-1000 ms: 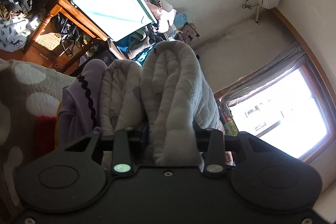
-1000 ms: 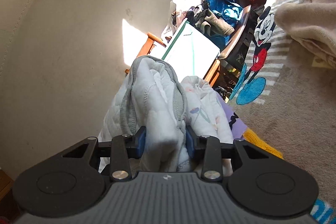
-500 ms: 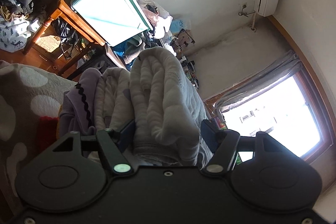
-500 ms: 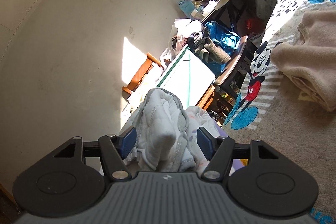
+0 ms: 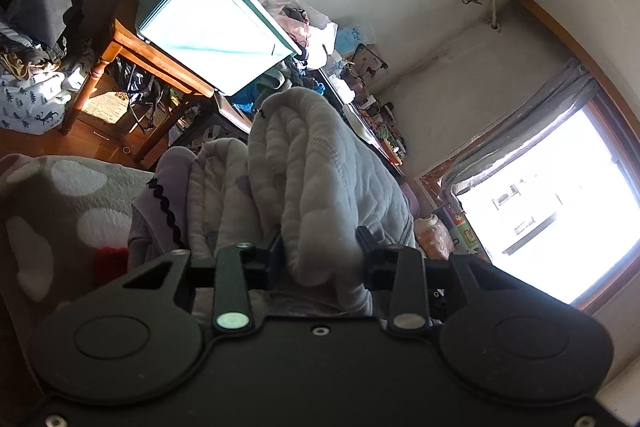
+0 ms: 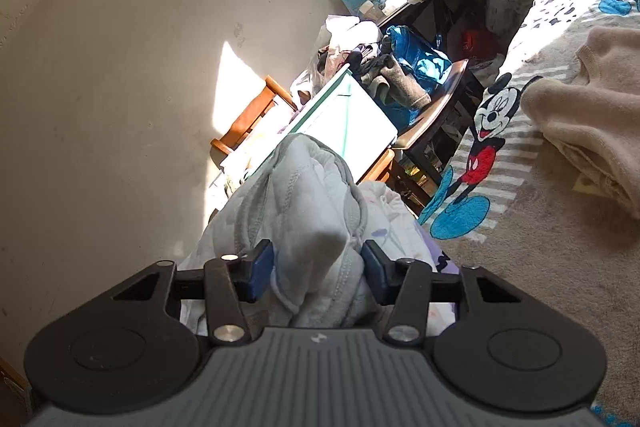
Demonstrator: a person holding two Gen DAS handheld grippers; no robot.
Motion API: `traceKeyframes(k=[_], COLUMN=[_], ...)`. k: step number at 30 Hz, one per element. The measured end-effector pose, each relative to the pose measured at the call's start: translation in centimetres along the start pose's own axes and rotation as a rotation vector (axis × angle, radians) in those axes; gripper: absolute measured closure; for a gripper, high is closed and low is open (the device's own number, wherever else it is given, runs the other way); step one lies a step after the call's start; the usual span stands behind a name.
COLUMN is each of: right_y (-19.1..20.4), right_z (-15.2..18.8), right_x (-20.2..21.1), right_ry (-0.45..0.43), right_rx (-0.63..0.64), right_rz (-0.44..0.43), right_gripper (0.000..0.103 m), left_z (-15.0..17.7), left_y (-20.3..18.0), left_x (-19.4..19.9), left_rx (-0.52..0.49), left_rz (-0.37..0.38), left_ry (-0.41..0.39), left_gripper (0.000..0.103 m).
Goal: Fold clothes
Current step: 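Carry the stack with both grippers toward the pile of folded clothes, then lower the stack onto the clothes pile and open both grippers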
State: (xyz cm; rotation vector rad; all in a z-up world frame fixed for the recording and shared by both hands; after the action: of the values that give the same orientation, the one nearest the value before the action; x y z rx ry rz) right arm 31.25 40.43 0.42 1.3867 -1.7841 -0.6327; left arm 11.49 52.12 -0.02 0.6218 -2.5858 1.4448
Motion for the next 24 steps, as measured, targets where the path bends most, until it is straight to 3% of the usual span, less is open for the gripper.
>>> traceKeyframes(k=[4, 6, 7, 10, 12, 13, 15, 17, 24], right_y=[0.3, 0.3, 0.0, -2.6, -4.7, -4.9, -4.3, -3.1, -1.4], right_z=[0.1, -0.2, -0.2, 1.0, 1.1, 0.9, 0.7, 0.5, 0.1], right_x=[2.8, 4.9, 5.3, 3.3, 2.9, 3.2, 3.7, 4.4, 8.8], right_ry=[-0.069, -0.123, -0.134, -0.042, -0.047, -0.058, -0.061, -0.065, -0.054], right_rx=[-0.022, -0.049, -0.053, -0.064, -0.175, -0.2, -0.171, -0.102, -0.098], right_rz=[-0.072, -0.118, -0.117, -0.015, -0.004, -0.014, -0.005, 0.006, -0.019], right_gripper=[0.068, 0.071, 0.071, 0.071, 0.07, 0.067, 0.043, 0.033, 0.014], left_z=[0.2, 0.6, 1.2, 2.4, 2.9, 2.6, 2.0, 1.6, 2.3], left_y=[-3.2, -3.5, -2.5, -0.1, 0.5, 0.2, -0.4, -1.1, -1.5], left_x=[2.2, 2.4, 1.5, -0.3, -0.6, 0.0, 1.2, 2.2, 6.0], left_rx=[-0.042, -0.054, -0.031, 0.005, -0.007, -0.019, -0.042, -0.055, -0.126], left_rz=[0.085, 0.067, 0.044, -0.002, -0.003, -0.011, -0.026, -0.012, -0.057], left_ry=[-0.001, 0.001, 0.025, 0.074, 0.08, 0.063, 0.028, 0.01, -0.058], left_gripper=[0.075, 0.075, 0.075, 0.074, 0.065, 0.063, 0.047, 0.045, 0.033])
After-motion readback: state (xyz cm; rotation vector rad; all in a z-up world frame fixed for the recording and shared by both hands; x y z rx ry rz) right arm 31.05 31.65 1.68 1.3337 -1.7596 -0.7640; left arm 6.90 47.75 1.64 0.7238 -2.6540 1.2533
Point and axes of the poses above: each gripper's, at about its wrist camera, not at the fingertips, and x roughly against the way its jaws point, y to its left, z to its underside, the point moved 9 cm from there along -x, roughly the way its jaws point, and after that the axes turned 4 degrees about y, right-handed, at the moved point
